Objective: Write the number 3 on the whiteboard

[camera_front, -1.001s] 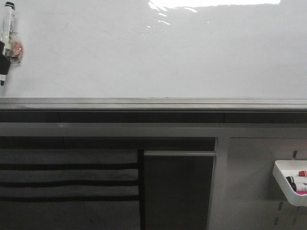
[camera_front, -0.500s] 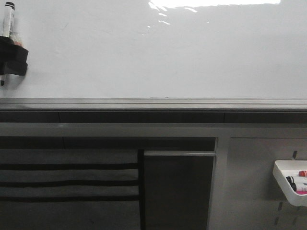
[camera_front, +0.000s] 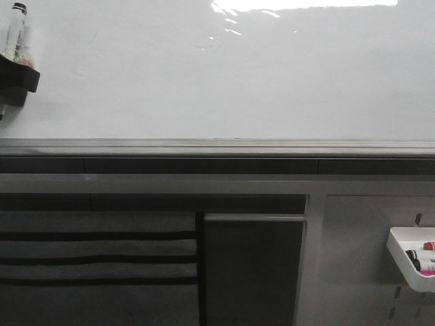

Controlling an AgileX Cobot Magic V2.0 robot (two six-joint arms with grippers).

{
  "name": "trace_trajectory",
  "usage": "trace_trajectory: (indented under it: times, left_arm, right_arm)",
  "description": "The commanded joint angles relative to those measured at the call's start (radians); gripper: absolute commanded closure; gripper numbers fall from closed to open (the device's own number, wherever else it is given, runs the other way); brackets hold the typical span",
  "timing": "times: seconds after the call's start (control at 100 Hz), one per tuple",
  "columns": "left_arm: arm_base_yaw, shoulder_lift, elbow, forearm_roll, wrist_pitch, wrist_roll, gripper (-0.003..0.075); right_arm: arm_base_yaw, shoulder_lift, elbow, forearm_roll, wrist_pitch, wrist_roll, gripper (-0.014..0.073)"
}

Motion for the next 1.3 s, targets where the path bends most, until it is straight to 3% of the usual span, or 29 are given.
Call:
trace_trajectory:
  times: [0.0,0.12,0.3,0.56,0.66,0.78,0.87,1.031,1.291]
  left_arm:
    - [-0.007,-0.029,-0.031,-0.001,-0.047,-0.001,0.0676]
    - [-0.007,-0.068,-0.049,0.078,0.063,-0.001,0.0725]
    - [-0.012,-0.151,-0.129,0.119,0.36,0.018,0.0738]
    - [-0.148,-0.292,-0.268,0.086,0.774,0.272,0.0738]
    - [-0.239,-0.32,-0.309,-0.035,0.936,0.433,0.0738]
    - [-0.339,-0.326,-0.337,-0.221,1.097,0.624,0.0738]
    - [-0.415,-0.326,-0.339,-0.294,1.154,0.691,0.0738]
    - [-0.523,-0.326,-0.339,-0.299,1.171,0.691,0.0738]
    - [-0.57,-0.326,-0.339,-0.299,1.173,0.716,0.0738]
  right_arm:
    - [0.001,0.016,-0.051,-0.005,-0.004,-0.01,-0.0031]
    - [0.001,0.016,-0.124,0.049,0.131,-0.01,-0.0031]
    - [0.005,0.041,-0.249,0.168,0.316,-0.055,-0.0031]
    - [0.085,0.216,-0.387,0.63,0.533,-0.579,-0.0031]
    - [0.137,0.323,-0.422,0.732,0.615,-0.811,-0.0031]
    - [0.225,0.451,-0.466,0.803,0.678,-0.924,-0.0027]
    - [0.32,0.544,-0.52,0.83,0.697,-0.965,0.0008]
    - [0.458,0.667,-0.621,0.834,0.67,-1.006,0.0087]
    - [0.585,0.79,-0.722,0.834,0.606,-1.049,0.0107]
